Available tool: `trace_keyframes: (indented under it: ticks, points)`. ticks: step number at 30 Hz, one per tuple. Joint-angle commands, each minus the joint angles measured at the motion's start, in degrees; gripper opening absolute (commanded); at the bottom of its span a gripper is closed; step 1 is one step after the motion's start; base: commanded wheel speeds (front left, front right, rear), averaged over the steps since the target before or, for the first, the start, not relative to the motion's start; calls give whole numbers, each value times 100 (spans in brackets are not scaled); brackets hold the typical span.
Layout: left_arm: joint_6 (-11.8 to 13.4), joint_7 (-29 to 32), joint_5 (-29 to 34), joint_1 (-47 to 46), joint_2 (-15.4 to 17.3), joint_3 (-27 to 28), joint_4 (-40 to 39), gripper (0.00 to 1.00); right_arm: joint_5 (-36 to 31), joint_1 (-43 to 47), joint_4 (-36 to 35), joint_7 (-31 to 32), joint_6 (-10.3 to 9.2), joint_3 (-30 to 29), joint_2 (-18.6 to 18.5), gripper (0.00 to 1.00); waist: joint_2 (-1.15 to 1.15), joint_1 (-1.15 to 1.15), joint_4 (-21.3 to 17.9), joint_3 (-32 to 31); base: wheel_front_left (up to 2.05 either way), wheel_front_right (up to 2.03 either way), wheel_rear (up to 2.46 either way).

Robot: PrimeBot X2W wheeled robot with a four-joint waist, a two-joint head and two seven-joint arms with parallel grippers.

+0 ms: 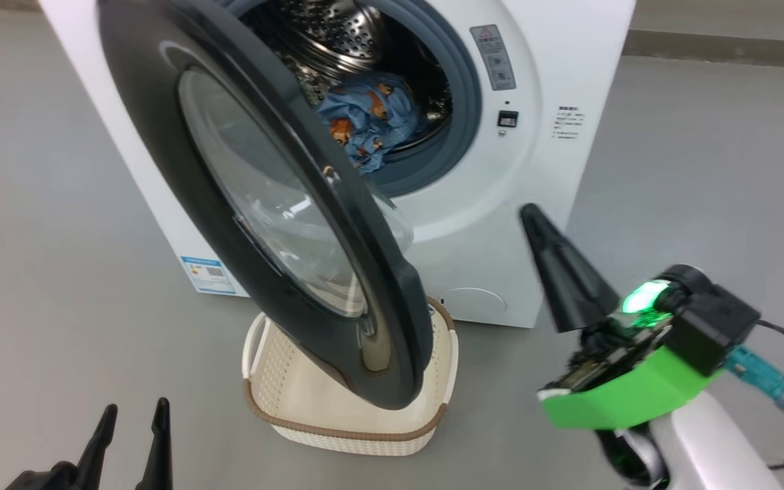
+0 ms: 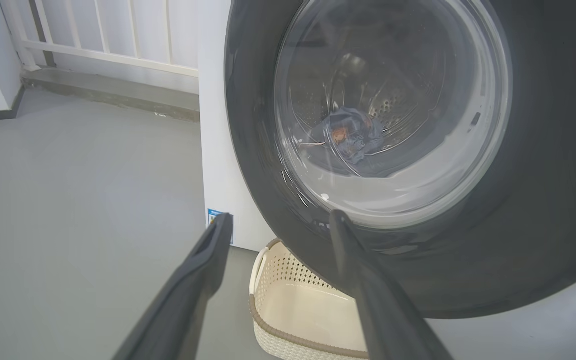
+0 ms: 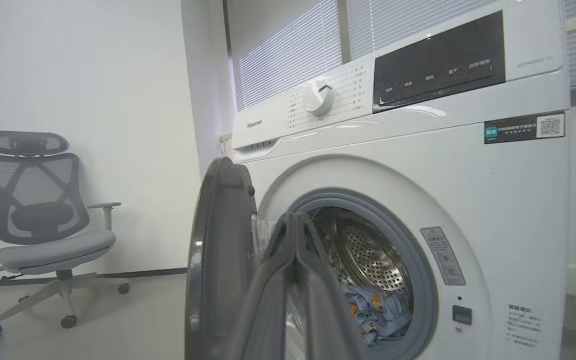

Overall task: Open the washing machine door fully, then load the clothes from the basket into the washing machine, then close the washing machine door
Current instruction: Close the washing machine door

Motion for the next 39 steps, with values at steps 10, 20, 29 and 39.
trace_keyframes:
  ticks: [10, 20, 29, 39]
  points:
    - [-14, -37, 98, -89, 86, 174, -205, 100, 136, -195, -286, -27, 48, 1490, 212, 0, 0, 0, 278, 3, 0, 0, 0]
    - [-14, -37, 88, -104, 14, 175, -202, 100, 513, 84, 712, -27, 48, 2339, 193, 0, 0, 0, 436, 88, 0, 0, 0]
    - [-14, -37, 70, -180, -48, 165, -197, 100, 668, 68, 1498, -27, 48, 2300, 148, 0, 0, 0, 462, 246, 0, 0, 0]
    - [-14, -37, 59, -302, -108, 117, -184, 100, 695, -175, 2035, -27, 48, 1985, 227, 0, 0, 0, 476, 416, 0, 0, 0]
